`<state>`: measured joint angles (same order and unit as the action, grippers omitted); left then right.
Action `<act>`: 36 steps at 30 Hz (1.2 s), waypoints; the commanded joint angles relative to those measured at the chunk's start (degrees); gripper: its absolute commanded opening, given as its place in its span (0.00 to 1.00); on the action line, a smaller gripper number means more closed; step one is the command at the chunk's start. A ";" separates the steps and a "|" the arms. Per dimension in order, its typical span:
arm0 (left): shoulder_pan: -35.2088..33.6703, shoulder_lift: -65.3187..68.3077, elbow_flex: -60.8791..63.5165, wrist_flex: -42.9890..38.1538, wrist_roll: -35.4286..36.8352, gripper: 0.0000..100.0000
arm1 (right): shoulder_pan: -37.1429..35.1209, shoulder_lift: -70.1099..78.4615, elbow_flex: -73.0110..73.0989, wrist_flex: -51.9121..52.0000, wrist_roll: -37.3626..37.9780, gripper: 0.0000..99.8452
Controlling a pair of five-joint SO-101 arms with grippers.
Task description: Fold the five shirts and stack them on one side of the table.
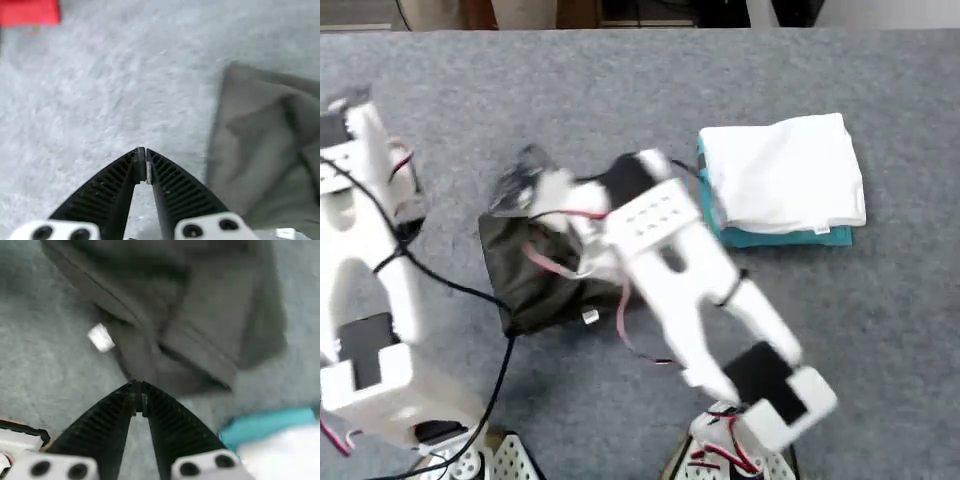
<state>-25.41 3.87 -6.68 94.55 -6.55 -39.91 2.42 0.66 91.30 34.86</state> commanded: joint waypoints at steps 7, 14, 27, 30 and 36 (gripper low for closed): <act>-3.52 -27.82 31.12 -15.21 -3.96 0.02 | 1.36 22.37 -18.33 -5.27 -2.64 0.00; -2.73 -38.11 42.99 -17.05 -5.01 0.02 | 9.36 37.14 -41.54 -1.93 0.26 0.00; 0.26 -38.20 44.40 -16.79 -4.75 0.02 | 15.34 61.49 -92.97 -4.22 0.97 0.00; 0.79 -38.64 44.40 -16.79 -4.66 0.02 | 14.37 60.44 -96.31 1.58 1.05 0.00; 0.97 -38.46 44.31 -17.05 -4.66 0.02 | 14.46 53.67 -93.41 11.16 -0.70 0.00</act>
<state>-25.49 -33.23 37.98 78.02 -11.30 -25.32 61.93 -91.65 100.70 35.21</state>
